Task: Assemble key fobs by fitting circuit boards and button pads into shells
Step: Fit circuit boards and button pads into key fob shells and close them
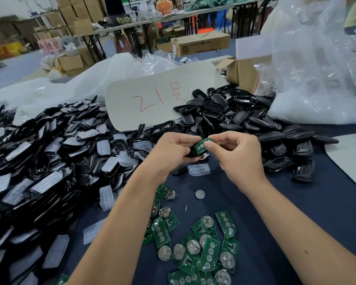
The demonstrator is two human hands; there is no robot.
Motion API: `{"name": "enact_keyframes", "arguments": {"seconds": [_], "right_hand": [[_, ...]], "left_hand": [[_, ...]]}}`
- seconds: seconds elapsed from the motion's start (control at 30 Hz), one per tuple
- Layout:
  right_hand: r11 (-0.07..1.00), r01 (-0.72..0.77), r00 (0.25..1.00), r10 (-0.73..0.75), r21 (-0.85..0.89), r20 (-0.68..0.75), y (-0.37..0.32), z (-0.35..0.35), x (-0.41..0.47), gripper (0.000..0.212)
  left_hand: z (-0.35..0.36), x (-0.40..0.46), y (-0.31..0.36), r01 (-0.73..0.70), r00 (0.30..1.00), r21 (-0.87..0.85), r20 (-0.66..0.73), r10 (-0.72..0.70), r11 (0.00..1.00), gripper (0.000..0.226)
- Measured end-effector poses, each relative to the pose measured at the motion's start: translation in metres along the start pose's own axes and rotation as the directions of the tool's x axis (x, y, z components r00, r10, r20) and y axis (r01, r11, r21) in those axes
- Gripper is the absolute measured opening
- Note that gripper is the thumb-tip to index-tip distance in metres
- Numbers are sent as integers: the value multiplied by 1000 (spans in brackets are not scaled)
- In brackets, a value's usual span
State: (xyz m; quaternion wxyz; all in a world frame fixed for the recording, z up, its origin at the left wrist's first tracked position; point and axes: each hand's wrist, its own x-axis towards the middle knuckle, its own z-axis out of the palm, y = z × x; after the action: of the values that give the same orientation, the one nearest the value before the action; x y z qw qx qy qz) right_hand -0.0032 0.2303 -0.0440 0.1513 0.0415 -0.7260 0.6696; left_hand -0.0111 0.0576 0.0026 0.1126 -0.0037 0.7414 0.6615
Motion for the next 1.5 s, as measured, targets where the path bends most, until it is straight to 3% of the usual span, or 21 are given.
{"name": "enact_keyframes", "arguments": {"seconds": [0.17,0.37,0.73,1.03,1.2,1.27,1.4,1.5], "right_hand": [[999,35,999,-35,-10,10,-6,2,-2,10],[995,53,998,-51,-80,28,-7,3,-3,10],[969,32,999,-38,-246,-20,-8,4,-4,14],[960,17,991,-53,-279,-123,-10,8,-8,16],[951,-3,984,-52,-308,-168,-10,7,-9,29],[962,-48,990,10,-268,-141,-10,4,-7,31],[986,-154,988,155,60,-20,-10,7,-4,15],[995,-95,994,97,38,-49,-9,7,-3,13]], "left_hand": [[-1,-2,-1,-71,997,114,16,70,991,46],[0,-4,3,-91,996,127,0,92,988,51],[-1,1,-7,-179,975,230,-88,203,957,30],[6,0,-7,-166,979,164,-95,183,972,30],[4,-1,-7,-159,982,125,-79,170,979,28],[1,-1,-5,-169,981,134,-72,180,977,29],[-1,-1,-3,-164,982,72,-79,170,984,29],[0,0,-3,-129,975,-91,-195,109,988,25]]}}
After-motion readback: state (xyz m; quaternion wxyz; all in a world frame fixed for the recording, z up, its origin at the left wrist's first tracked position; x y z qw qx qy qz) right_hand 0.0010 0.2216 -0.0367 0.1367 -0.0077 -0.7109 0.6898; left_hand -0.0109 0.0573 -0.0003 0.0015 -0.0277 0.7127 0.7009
